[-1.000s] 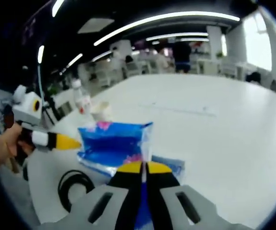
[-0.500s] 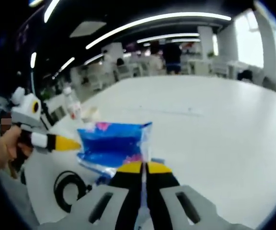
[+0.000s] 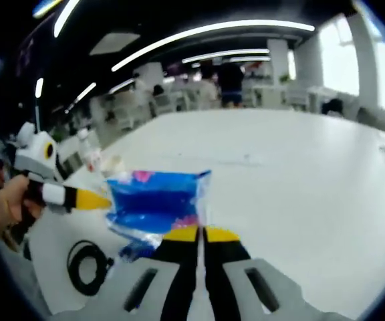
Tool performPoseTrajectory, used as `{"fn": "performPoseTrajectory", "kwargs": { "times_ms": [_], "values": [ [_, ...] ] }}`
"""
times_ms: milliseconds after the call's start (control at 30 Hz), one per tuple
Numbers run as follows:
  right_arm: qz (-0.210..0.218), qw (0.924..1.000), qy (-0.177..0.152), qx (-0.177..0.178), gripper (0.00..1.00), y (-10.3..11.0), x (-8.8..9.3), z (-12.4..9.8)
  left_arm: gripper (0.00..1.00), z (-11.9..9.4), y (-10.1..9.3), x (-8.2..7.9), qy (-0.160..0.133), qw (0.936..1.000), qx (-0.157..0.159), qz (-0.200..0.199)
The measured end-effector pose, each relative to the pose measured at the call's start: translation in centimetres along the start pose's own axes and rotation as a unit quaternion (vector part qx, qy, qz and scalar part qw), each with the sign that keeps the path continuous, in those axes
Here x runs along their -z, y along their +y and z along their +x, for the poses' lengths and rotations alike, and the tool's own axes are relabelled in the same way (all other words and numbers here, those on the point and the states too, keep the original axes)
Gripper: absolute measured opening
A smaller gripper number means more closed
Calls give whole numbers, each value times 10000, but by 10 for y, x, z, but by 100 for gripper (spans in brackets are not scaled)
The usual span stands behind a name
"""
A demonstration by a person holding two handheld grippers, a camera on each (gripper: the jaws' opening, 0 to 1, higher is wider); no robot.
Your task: Arrange the tabletop items into an orderly group along one side of the table until the central work area is clear of visible clutter.
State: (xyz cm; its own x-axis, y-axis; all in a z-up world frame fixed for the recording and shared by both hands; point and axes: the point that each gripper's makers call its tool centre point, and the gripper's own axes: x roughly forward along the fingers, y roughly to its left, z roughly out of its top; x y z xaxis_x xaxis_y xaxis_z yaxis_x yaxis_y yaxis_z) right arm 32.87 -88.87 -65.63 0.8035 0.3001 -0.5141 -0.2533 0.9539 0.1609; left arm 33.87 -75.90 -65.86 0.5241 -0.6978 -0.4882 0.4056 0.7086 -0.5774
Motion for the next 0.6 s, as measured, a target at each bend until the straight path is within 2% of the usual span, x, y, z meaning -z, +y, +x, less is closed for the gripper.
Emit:
{"fn": "performPoseTrajectory", "kwargs": {
  "times_ms": [167, 600],
  "values": [
    [16, 9999, -34, 103, 0, -11, -4, -2, 0, 10, -8, -5, -19, 10000, 50, -3],
    [-5, 9989, -10, 462, 0, -41, -4, -8, 0, 36, -25, -3, 70, 9999, 146, 12]
  ]
}}
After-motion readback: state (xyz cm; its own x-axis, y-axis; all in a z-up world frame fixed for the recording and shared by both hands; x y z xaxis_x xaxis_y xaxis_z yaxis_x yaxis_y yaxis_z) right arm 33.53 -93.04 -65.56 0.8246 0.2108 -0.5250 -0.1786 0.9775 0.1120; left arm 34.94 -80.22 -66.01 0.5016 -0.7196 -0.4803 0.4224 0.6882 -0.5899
